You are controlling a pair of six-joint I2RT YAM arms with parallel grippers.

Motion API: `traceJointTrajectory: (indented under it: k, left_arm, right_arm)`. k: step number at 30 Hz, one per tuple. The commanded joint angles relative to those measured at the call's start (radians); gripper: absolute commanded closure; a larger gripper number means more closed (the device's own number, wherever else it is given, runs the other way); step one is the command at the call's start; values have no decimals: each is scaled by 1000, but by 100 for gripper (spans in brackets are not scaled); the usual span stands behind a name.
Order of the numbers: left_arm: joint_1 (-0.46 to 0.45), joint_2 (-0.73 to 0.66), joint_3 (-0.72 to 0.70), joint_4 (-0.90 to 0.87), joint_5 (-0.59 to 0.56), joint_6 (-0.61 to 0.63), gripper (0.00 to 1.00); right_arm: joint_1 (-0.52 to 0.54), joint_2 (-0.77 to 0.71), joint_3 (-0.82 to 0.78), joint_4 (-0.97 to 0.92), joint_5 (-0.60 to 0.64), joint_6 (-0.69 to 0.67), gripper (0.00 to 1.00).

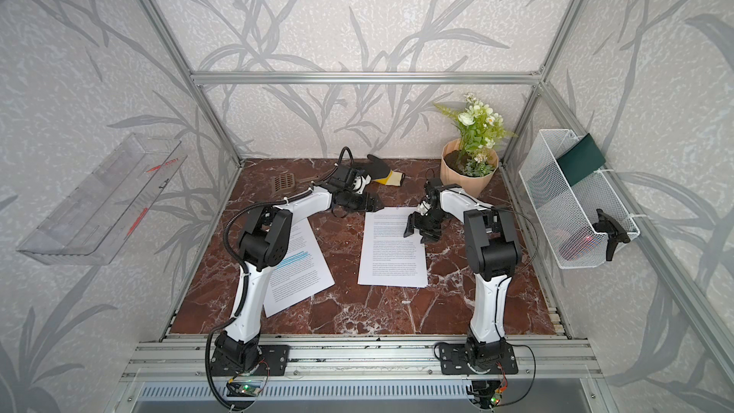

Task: Unclip the paperclips from the documents
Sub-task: Pick up the document from the center of the board.

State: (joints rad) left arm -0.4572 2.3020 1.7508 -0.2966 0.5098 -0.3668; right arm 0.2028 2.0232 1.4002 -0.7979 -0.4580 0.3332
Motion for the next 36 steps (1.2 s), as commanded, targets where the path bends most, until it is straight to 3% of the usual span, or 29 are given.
traceJointTrajectory:
  k: [1, 7, 11, 15, 19, 23, 26, 30, 33, 35, 36]
  left_arm:
    - [-2, -22, -28, -22, 77, -33, 9]
    - [-1, -43, -54, 71, 179, -84, 15]
    - [-1, -55, -61, 59, 194, -80, 27]
    - [-2, -78, -77, 11, 168, -19, 41]
    - [-3, -121, -111, 11, 148, 55, 41]
    - [-14, -153, -112, 11, 152, 113, 64]
    - [-21, -159, -112, 14, 161, 135, 75]
    - [-26, -135, -125, 20, 178, 131, 73]
    - [-26, -120, -157, 41, 152, 131, 65]
    - [-27, -121, -180, 74, 146, 125, 53]
    - [-27, -121, -186, 87, 149, 123, 53]
  right_arm:
    - [0, 31, -9, 12, 5, 4, 31]
    - [2, 41, -6, 14, 1, 4, 31]
    - [1, 39, -10, 14, 4, 6, 31]
    - [1, 41, -9, 11, 4, 4, 31]
    - [1, 42, -9, 7, 5, 2, 31]
    - [2, 43, -9, 7, 1, 3, 31]
    - [1, 43, -9, 6, -1, 8, 31]
    - [1, 42, -11, 7, -4, 14, 32]
    - [1, 40, -15, 11, -11, 19, 32]
    - [1, 39, -18, 11, -15, 21, 32]
    - [1, 39, -20, 11, -15, 20, 32]
